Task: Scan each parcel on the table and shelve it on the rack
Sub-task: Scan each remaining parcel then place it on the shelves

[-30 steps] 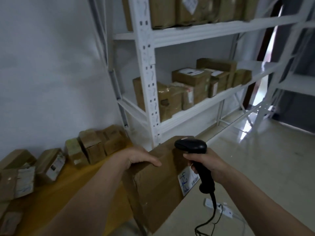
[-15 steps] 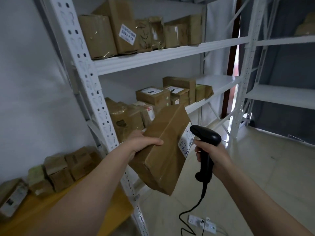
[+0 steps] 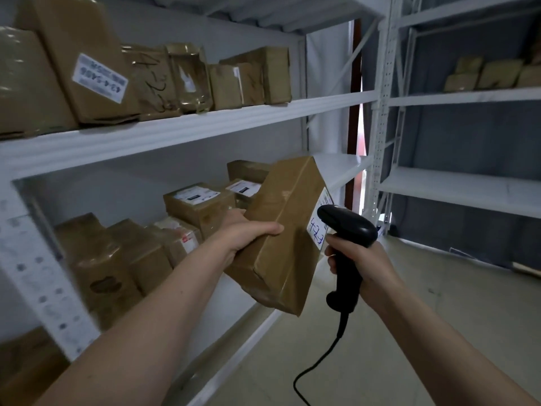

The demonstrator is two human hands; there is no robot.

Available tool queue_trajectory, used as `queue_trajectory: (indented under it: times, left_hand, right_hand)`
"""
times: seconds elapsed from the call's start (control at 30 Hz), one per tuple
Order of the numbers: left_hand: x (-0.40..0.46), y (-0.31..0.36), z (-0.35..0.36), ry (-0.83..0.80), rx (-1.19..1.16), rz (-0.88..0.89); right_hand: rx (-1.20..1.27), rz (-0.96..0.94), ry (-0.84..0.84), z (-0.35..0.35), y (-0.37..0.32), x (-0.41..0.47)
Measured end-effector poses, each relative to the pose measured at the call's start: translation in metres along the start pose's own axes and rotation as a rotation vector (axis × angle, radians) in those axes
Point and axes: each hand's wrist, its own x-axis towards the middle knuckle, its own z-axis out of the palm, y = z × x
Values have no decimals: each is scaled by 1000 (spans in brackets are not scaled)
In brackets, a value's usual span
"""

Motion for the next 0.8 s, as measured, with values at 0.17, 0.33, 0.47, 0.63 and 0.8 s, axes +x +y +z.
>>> queue_trajectory:
  times: [0.17,0.33,0.47,0.63,0.8]
  left_hand:
    - [57,44,7,16,-26,66]
    - [95,103,10,28,-36,126]
    - [115,159,12,39,-11,188]
    - [128,217,16,77,-27,303]
    - [146,272,23,172,15,360]
  right_hand:
    - [15,-84,7,-8,-27,63]
    - [-97,-172,0,-12,-55,112]
    - [-113,-272,13,-10,-94,147]
    - [-81,-381,-43,-10,-138,191]
    - [-37,-466,-169,-18,-176,243]
